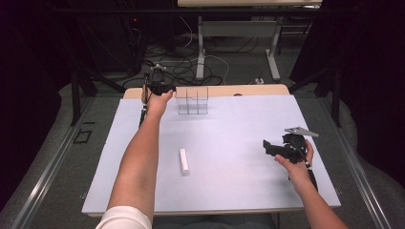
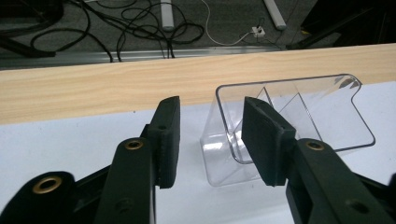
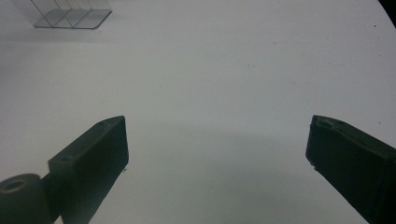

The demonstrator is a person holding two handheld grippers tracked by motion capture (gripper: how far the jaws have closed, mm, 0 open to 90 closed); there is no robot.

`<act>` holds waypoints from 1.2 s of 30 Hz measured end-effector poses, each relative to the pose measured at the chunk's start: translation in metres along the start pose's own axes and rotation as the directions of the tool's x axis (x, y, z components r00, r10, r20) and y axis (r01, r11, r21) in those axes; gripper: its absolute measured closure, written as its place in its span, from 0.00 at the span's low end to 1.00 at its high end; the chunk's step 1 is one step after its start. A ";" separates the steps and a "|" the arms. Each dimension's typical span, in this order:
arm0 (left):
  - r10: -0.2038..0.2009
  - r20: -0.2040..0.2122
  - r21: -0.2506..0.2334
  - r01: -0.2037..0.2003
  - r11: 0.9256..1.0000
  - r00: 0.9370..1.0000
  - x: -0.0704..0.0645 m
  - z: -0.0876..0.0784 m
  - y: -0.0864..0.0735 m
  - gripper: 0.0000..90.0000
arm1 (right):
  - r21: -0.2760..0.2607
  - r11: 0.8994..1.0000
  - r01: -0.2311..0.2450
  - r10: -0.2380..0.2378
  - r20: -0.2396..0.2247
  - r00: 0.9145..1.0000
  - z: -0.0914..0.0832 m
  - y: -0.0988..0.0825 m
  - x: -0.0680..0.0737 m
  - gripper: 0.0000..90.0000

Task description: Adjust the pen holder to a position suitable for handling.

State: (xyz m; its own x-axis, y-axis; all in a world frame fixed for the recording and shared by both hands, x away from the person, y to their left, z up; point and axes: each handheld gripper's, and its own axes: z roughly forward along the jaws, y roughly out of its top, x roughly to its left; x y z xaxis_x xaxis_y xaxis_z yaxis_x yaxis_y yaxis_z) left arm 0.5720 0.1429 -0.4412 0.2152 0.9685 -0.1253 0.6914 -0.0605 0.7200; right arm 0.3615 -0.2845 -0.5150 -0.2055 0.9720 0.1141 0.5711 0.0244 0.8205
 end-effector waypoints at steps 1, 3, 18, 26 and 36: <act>0.000 0.003 0.006 0.000 1.000 1.000 0.000 0.001 0.000 0.67 | 0.000 1.000 0.000 0.000 0.000 1.000 0.000 0.000 0.000 0.06; -0.005 0.022 0.015 0.005 1.000 1.000 -0.001 0.003 -0.001 0.69 | 0.000 1.000 -0.002 0.002 -0.003 1.000 0.000 0.000 0.000 0.06; -0.008 0.016 0.055 0.007 0.998 1.000 -0.007 0.019 -0.009 0.75 | 0.011 1.000 -0.001 0.001 -0.015 1.000 0.001 0.000 0.001 0.07; -0.001 0.004 0.071 0.000 0.997 1.000 -0.008 0.023 -0.012 0.75 | 0.016 1.000 0.000 0.000 -0.025 1.000 0.002 -0.001 0.001 0.07; -0.010 0.023 0.072 0.009 0.997 1.000 -0.008 0.021 -0.015 0.81 | 0.028 1.000 0.013 -0.012 -0.036 0.999 0.004 -0.002 0.003 0.07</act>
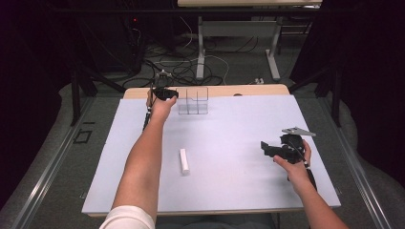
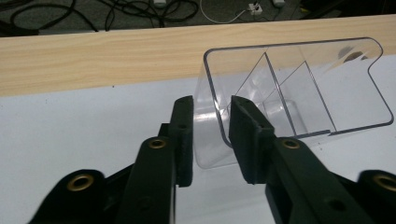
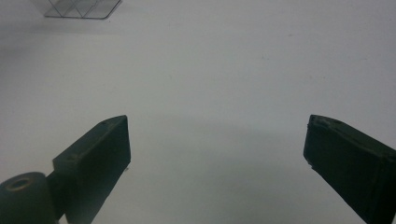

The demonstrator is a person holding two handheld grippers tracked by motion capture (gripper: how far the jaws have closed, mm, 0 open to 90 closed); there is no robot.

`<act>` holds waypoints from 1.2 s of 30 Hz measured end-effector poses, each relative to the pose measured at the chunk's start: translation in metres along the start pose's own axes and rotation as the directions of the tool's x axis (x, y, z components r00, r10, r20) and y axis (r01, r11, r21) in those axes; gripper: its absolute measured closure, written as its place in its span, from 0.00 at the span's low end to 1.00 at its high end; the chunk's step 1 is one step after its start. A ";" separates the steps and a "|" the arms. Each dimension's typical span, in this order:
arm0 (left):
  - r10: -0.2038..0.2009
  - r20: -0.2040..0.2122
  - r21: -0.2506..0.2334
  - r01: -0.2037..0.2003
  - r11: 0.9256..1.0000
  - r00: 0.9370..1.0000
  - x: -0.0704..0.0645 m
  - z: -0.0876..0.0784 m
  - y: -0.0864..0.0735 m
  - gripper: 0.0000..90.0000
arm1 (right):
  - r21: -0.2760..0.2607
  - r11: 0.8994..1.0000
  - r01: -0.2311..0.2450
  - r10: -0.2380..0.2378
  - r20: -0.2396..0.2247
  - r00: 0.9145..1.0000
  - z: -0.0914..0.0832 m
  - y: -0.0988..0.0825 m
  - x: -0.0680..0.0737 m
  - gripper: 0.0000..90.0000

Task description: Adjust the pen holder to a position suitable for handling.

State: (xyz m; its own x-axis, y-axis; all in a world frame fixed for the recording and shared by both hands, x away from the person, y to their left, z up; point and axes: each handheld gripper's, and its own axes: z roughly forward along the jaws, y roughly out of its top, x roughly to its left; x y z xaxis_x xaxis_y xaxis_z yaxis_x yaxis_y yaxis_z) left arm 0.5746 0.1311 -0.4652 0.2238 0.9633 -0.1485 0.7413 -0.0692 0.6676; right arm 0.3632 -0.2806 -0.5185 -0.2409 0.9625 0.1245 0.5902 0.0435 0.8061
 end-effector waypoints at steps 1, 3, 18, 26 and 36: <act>0.002 0.000 0.003 -0.002 1.000 1.000 -0.001 0.000 0.000 0.82 | 0.002 1.000 0.002 -0.002 -0.001 1.000 0.000 0.000 0.000 0.07; -0.011 0.015 0.014 0.011 1.000 1.000 -0.002 -0.001 -0.001 0.87 | 0.002 1.000 0.002 -0.002 -0.003 1.000 0.001 0.000 0.001 0.07; -0.072 -0.037 0.048 0.073 0.996 0.997 -0.011 -0.004 -0.004 0.98 | 0.013 1.000 0.002 -0.002 0.001 1.000 0.003 -0.002 0.001 0.11; -0.076 -0.044 0.043 0.078 0.996 0.996 -0.011 -0.005 -0.006 0.99 | 0.014 1.000 0.000 0.000 -0.001 1.000 0.004 -0.002 0.001 0.12; -0.092 -0.024 0.091 0.094 0.991 0.995 -0.014 -0.016 -0.009 0.99 | 0.016 1.000 -0.004 0.004 -0.002 1.000 0.004 -0.002 0.001 0.12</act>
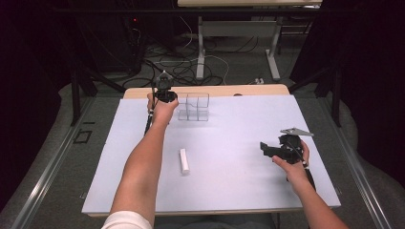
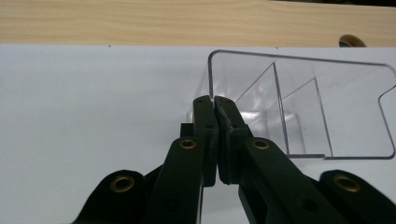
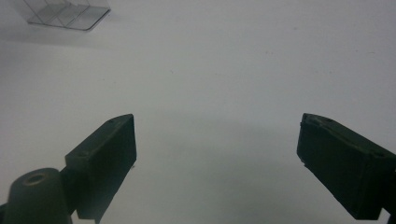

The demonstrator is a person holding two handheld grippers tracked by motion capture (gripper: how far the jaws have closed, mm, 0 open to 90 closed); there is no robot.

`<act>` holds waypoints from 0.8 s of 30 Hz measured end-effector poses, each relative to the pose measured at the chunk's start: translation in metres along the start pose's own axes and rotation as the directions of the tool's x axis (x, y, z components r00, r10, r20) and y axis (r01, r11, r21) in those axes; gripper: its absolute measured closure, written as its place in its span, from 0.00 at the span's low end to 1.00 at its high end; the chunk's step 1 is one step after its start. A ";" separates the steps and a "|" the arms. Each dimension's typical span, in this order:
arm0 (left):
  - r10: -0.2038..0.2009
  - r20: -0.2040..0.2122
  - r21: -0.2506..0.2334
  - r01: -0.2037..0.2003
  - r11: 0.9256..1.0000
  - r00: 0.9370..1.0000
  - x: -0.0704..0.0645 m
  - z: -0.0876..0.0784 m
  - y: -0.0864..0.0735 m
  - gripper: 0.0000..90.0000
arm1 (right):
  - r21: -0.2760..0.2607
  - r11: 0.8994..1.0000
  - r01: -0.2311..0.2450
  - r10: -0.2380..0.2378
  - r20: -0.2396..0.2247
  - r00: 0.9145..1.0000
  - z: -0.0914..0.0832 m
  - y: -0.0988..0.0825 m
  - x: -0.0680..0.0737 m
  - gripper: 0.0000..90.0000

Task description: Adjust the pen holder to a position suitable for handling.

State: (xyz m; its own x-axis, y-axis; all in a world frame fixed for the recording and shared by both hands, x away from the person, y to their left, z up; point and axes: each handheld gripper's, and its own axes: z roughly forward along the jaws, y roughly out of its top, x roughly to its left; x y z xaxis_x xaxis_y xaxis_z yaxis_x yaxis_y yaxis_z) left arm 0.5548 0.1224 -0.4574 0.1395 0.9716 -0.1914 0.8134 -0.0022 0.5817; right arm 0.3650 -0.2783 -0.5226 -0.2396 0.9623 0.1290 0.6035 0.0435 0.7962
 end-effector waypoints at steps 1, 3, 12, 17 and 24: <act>-0.002 0.005 0.003 0.002 1.000 1.000 0.000 -0.002 -0.002 0.99 | -0.003 1.000 0.007 -0.007 -0.004 1.000 0.000 0.000 0.000 0.12; 0.004 0.008 0.018 -0.004 1.000 1.000 -0.002 -0.006 -0.005 0.99 | -0.004 1.000 0.014 -0.014 -0.006 1.000 -0.001 0.001 0.000 0.12; -0.014 0.013 0.028 0.014 1.000 1.000 -0.011 -0.024 -0.027 0.99 | -0.007 1.000 0.008 -0.008 -0.009 1.000 -0.002 0.001 0.002 0.12; -0.011 0.012 0.042 0.010 0.999 1.000 -0.019 -0.032 -0.037 0.99 | -0.005 1.000 0.009 -0.009 -0.010 1.000 -0.002 0.001 0.003 0.12; -0.010 0.022 0.053 0.009 0.999 1.000 -0.030 -0.042 -0.056 0.99 | -0.003 1.000 0.014 -0.015 -0.014 1.000 -0.001 0.001 0.003 0.12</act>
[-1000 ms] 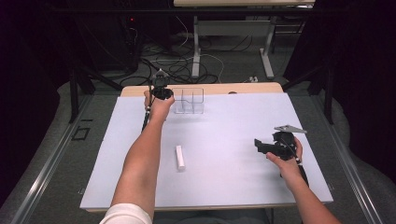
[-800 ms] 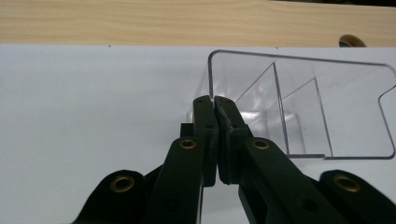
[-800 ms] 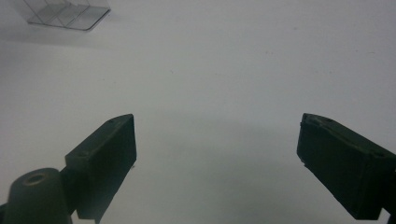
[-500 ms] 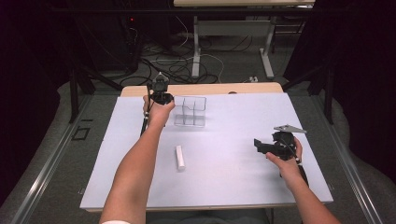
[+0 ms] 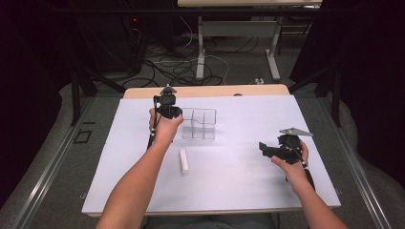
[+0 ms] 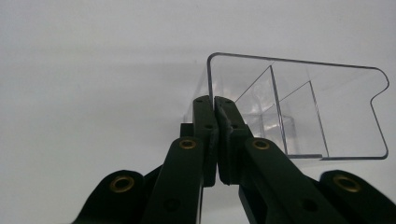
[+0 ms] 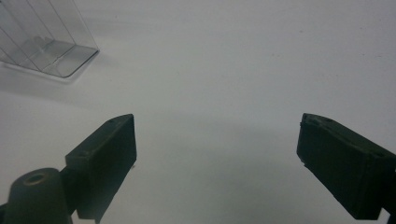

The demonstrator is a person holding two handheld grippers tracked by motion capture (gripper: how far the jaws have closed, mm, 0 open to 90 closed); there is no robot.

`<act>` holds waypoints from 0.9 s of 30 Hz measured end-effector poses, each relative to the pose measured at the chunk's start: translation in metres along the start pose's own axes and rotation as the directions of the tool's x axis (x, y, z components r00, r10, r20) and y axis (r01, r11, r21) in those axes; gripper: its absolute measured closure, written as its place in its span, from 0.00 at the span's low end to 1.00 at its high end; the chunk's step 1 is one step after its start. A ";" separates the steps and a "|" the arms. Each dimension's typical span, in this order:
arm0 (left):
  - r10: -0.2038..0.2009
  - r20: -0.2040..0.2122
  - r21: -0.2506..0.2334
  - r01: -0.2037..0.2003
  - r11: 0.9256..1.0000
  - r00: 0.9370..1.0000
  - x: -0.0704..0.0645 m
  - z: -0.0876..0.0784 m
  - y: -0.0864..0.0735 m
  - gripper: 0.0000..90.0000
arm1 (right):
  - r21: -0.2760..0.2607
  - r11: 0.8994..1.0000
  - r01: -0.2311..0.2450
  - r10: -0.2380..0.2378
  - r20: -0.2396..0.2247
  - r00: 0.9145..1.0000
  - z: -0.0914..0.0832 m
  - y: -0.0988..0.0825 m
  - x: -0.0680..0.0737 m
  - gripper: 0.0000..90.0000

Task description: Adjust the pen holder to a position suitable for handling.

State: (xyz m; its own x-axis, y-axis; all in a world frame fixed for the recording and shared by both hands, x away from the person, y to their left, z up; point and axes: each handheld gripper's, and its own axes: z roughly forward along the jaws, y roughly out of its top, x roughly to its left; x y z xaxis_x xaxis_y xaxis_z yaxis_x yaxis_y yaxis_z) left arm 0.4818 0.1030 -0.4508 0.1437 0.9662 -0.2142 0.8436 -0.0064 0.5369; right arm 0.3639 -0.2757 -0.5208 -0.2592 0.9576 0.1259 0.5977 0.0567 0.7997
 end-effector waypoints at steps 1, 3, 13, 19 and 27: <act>-0.001 0.011 0.010 0.001 1.000 1.000 0.000 -0.002 -0.002 0.99 | 0.000 1.000 0.000 0.000 0.000 1.000 0.000 0.000 0.000 0.12; -0.007 0.014 0.010 0.007 1.000 1.000 -0.002 -0.004 -0.006 0.99 | 0.001 1.000 -0.001 0.001 0.000 1.000 0.000 0.000 0.000 0.12; -0.004 0.059 0.016 0.003 1.000 0.998 -0.011 -0.006 -0.021 0.98 | 0.003 1.000 0.001 -0.001 0.001 1.000 0.001 0.000 0.002 0.12; -0.004 0.088 0.024 0.002 1.000 0.996 -0.018 -0.007 -0.026 0.97 | 0.002 1.000 -0.004 0.004 0.001 1.000 0.001 0.000 0.002 0.12; -0.028 0.167 0.047 0.021 0.999 0.986 -0.022 -0.007 -0.032 0.95 | 0.004 1.000 0.001 -0.001 0.003 1.000 0.001 0.000 0.002 0.13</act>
State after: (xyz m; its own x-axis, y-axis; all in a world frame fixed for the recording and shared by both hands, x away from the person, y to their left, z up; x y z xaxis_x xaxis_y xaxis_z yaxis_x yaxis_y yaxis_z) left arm 0.4485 0.0838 -0.4577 0.2042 0.9095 -0.3621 0.8696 0.0014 0.4937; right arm 0.3642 -0.2740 -0.5211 -0.2577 0.9583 0.1237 0.6003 0.0584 0.7977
